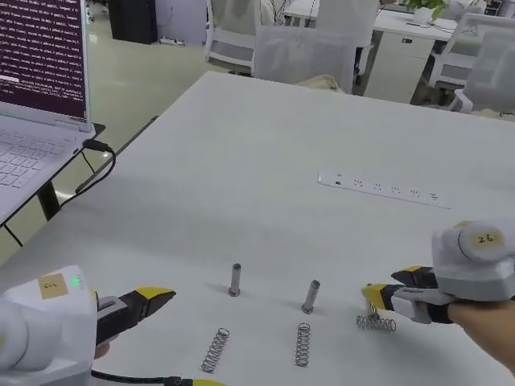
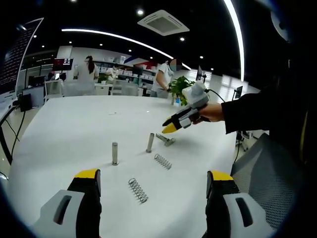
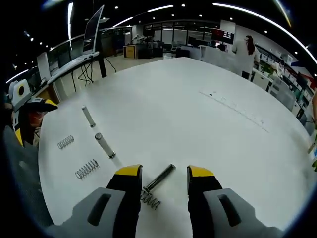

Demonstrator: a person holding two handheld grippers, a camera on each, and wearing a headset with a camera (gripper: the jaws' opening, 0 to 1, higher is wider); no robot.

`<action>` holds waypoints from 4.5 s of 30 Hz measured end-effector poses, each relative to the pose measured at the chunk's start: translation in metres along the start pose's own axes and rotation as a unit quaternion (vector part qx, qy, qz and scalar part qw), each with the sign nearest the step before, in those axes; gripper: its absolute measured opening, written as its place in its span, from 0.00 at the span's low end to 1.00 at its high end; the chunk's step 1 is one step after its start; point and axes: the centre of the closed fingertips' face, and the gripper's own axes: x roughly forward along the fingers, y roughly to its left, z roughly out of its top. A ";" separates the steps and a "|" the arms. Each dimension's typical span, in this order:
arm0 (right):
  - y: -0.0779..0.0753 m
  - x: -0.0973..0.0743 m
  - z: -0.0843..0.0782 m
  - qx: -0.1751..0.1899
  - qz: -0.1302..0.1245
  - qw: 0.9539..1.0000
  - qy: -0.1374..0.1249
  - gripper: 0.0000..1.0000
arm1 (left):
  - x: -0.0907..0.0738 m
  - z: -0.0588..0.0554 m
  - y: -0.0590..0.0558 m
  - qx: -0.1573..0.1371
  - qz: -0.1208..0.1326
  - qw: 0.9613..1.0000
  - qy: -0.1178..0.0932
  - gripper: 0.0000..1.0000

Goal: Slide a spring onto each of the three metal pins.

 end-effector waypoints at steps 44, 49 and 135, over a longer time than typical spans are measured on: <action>-0.002 0.029 -0.016 0.053 -0.014 0.996 0.073 0.15 | 0.002 0.002 -0.003 -0.004 -0.012 1.000 -0.006 0.82; -0.001 0.032 -0.018 0.030 -0.017 0.996 0.082 0.14 | 0.001 0.002 -0.003 -0.007 -0.013 1.000 -0.007 0.82; 0.013 -0.016 0.001 0.025 -0.019 0.999 0.019 0.05 | -0.008 0.020 -0.010 0.014 -0.009 1.000 -0.018 0.79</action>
